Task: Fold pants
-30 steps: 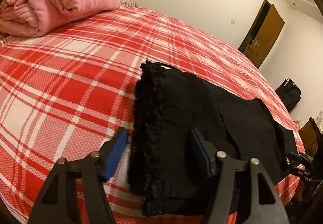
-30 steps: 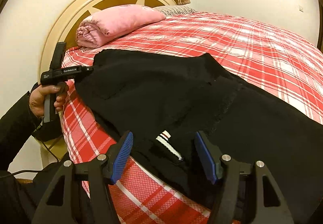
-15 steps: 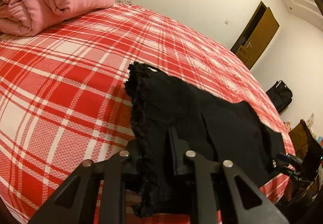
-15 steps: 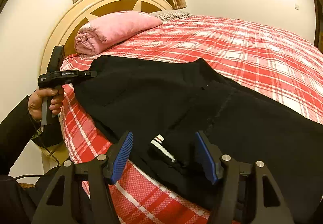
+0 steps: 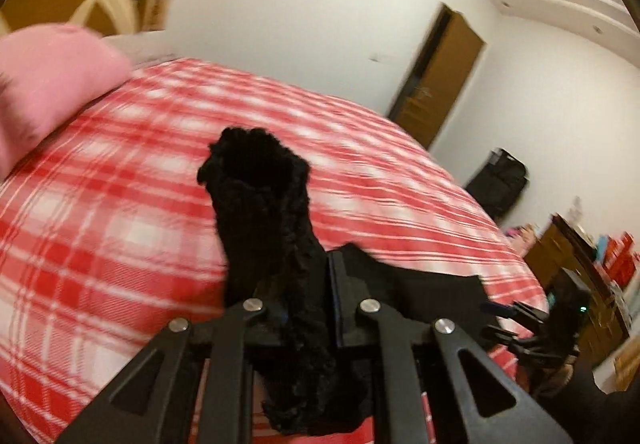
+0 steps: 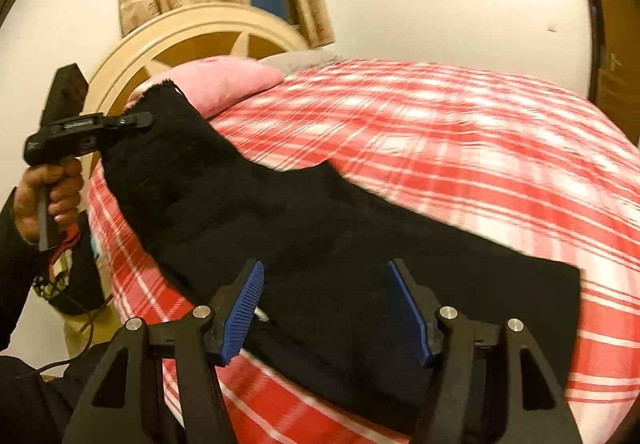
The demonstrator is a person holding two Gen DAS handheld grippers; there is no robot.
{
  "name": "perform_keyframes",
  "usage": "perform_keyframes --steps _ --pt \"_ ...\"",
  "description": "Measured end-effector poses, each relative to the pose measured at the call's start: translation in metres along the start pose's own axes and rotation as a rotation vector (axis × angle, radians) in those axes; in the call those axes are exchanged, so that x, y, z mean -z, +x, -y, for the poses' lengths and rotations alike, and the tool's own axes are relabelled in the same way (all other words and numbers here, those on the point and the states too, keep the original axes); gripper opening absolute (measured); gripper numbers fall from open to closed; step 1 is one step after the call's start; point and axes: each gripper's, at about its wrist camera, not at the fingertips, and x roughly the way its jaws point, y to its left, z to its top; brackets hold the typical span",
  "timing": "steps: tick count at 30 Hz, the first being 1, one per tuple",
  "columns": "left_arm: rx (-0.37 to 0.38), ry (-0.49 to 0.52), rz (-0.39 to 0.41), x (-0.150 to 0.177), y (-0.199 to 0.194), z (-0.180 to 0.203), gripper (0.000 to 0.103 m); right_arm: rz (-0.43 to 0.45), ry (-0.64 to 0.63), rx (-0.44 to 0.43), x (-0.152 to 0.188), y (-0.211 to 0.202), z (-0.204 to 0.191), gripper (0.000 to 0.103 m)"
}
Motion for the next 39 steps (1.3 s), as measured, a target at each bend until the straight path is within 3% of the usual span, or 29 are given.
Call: perform_keyframes --steps 6,12,18,20,24,26,27,29,31,35,37,39 --pt "0.161 0.088 -0.027 -0.016 0.027 0.081 0.013 0.036 0.04 0.103 0.008 -0.04 0.044 0.065" --pt "0.264 0.224 -0.172 0.003 0.094 0.169 0.01 0.067 0.209 0.148 0.03 -0.07 0.103 0.065" --pt "0.261 0.31 -0.337 0.055 0.169 0.227 0.005 0.089 0.407 0.172 0.057 -0.083 0.152 0.065" --pt "0.218 0.334 -0.373 0.074 0.187 0.239 0.006 0.095 0.468 0.142 0.061 -0.083 0.163 0.065" --pt "0.255 0.336 -0.418 0.096 0.198 0.253 0.006 0.103 0.54 0.083 0.067 -0.079 0.174 0.065" --pt "0.246 0.396 -0.384 0.096 0.185 0.265 0.007 0.105 0.574 0.039 0.069 -0.077 0.177 0.065" --pt "0.242 0.428 -0.36 0.095 0.177 0.27 0.01 0.111 0.593 0.017 0.07 -0.078 0.178 0.065" --pt "0.242 0.475 -0.306 0.089 0.156 0.271 0.029 0.122 0.622 -0.007 0.069 -0.078 0.178 0.065" --pt "0.209 0.499 -0.228 0.08 0.136 0.261 0.069 0.124 0.636 -0.031 0.065 -0.077 0.175 0.065" --pt "0.1 0.532 -0.135 0.063 0.112 0.224 0.074 0.083 0.618 -0.068 0.051 -0.062 0.156 0.077" --pt "0.04 0.519 -0.117 0.057 0.114 0.204 0.079 0.045 0.605 -0.11 0.044 -0.046 0.144 0.077" --pt "-0.003 0.477 -0.117 0.052 0.114 0.181 0.079 0.002 0.586 -0.098 0.037 -0.026 0.132 0.077"
